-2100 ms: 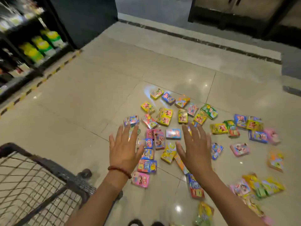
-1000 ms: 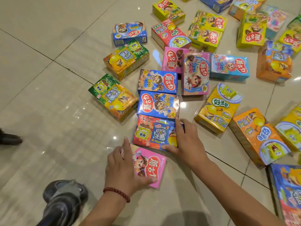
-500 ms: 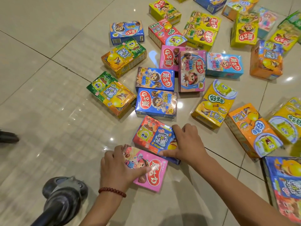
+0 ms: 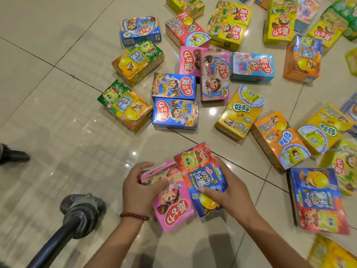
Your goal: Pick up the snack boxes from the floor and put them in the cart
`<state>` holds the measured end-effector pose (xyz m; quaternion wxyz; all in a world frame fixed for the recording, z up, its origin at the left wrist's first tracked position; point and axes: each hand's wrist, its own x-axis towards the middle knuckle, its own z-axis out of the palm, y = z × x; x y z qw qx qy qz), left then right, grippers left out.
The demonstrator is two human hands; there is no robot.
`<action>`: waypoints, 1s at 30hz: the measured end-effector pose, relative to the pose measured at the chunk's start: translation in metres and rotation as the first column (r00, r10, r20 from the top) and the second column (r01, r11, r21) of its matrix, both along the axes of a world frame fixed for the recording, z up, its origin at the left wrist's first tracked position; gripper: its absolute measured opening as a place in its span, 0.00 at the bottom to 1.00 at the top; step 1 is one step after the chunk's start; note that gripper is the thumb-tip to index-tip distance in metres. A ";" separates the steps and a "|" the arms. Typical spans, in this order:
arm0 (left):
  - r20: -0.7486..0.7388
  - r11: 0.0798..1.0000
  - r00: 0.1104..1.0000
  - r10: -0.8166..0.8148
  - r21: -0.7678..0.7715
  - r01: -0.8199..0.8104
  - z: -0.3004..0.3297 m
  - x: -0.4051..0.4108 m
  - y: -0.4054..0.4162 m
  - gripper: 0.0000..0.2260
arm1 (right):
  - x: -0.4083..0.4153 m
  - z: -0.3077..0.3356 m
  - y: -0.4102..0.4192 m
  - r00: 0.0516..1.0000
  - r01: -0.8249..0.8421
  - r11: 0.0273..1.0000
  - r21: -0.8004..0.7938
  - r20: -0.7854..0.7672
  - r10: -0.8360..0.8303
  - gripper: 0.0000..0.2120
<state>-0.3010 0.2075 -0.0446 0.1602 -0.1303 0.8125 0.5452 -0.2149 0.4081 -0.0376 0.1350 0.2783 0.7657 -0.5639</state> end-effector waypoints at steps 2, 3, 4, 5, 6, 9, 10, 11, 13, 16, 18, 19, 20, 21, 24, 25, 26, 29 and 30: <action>0.019 0.991 0.994 0.111 0.070 -0.112 0.038 0.000 0.014 0.23 | 0.011 0.036 0.002 0.990 0.139 0.988 -0.072 -0.016 -0.141 0.32; 0.037 0.980 0.987 0.156 0.117 -0.159 0.062 0.000 0.023 0.23 | 0.015 0.057 0.004 0.982 0.183 0.979 -0.087 -0.026 -0.186 0.33; 0.056 0.969 0.982 0.182 0.160 -0.189 0.085 0.000 0.030 0.23 | 0.018 0.080 0.006 0.976 0.206 0.974 -0.090 -0.053 -0.211 0.34; 0.067 0.958 0.979 0.193 0.201 -0.203 0.111 0.001 0.037 0.23 | 0.022 0.103 0.010 0.971 0.215 0.973 -0.083 -0.086 -0.222 0.35; 0.071 0.951 0.979 0.193 0.233 -0.205 0.136 0.002 0.043 0.23 | 0.024 0.128 0.013 0.967 0.220 0.973 -0.072 -0.113 -0.227 0.36; 0.027 0.943 0.988 0.154 0.295 -0.155 0.218 0.002 0.058 0.22 | 0.029 0.208 0.026 0.947 0.273 0.961 -0.041 -0.166 -0.276 0.37; 0.002 0.945 0.990 0.138 0.299 -0.132 0.246 0.002 0.062 0.22 | 0.032 0.235 0.030 0.941 0.289 0.957 -0.018 -0.181 -0.287 0.39; -0.021 0.946 0.991 0.130 0.304 -0.118 0.276 0.002 0.067 0.23 | 0.035 0.262 0.033 0.934 0.306 0.952 0.002 -0.193 -0.300 0.40; -0.075 0.935 0.988 0.133 0.340 -0.100 0.339 0.000 0.077 0.24 | 0.040 0.319 0.037 0.909 0.366 0.931 0.010 -0.221 -0.355 0.41; -0.134 0.910 0.984 0.118 0.411 -0.053 0.433 -0.003 0.088 0.26 | 0.046 0.408 0.038 0.875 0.415 0.910 0.004 -0.276 -0.398 0.40; -0.146 0.885 0.980 0.134 0.462 -0.052 0.493 -0.007 0.090 0.28 | 0.049 0.462 0.038 0.865 0.425 0.905 -0.008 -0.290 -0.409 0.42; -0.152 0.876 0.977 0.149 0.479 -0.059 0.522 -0.010 0.089 0.29 | 0.049 0.487 0.037 0.860 0.431 0.902 -0.017 -0.295 -0.416 0.43; -0.161 0.867 0.972 0.169 0.493 -0.069 0.549 -0.013 0.089 0.29 | 0.049 0.512 0.036 0.855 0.431 0.902 -0.019 -0.310 -0.415 0.43; -0.176 0.858 0.966 0.191 0.508 -0.078 0.576 -0.017 0.089 0.29 | 0.047 0.535 0.035 0.849 0.428 0.904 -0.018 -0.335 -0.409 0.43; -0.225 0.854 0.943 0.247 0.510 -0.102 0.650 -0.028 0.088 0.27 | 0.036 0.602 0.027 0.820 0.430 0.902 -0.018 -0.411 -0.399 0.40; -0.230 0.857 0.933 0.279 0.497 -0.134 0.670 -0.032 0.086 0.27 | 0.031 0.620 0.025 0.810 0.430 0.903 -0.014 -0.435 -0.393 0.37; -0.232 0.857 0.921 0.313 0.487 -0.169 0.689 -0.035 0.083 0.26 | 0.025 0.637 0.023 0.799 0.429 0.903 -0.014 -0.461 -0.386 0.36; -0.197 0.813 0.880 0.432 0.508 -0.285 0.733 -0.045 0.065 0.24 | 0.003 0.684 0.012 0.780 0.409 0.913 0.009 -0.523 -0.344 0.38; -0.183 0.800 0.870 0.459 0.512 -0.314 0.743 -0.049 0.056 0.24 | -0.006 0.698 0.007 0.778 0.392 0.920 0.014 -0.539 -0.323 0.39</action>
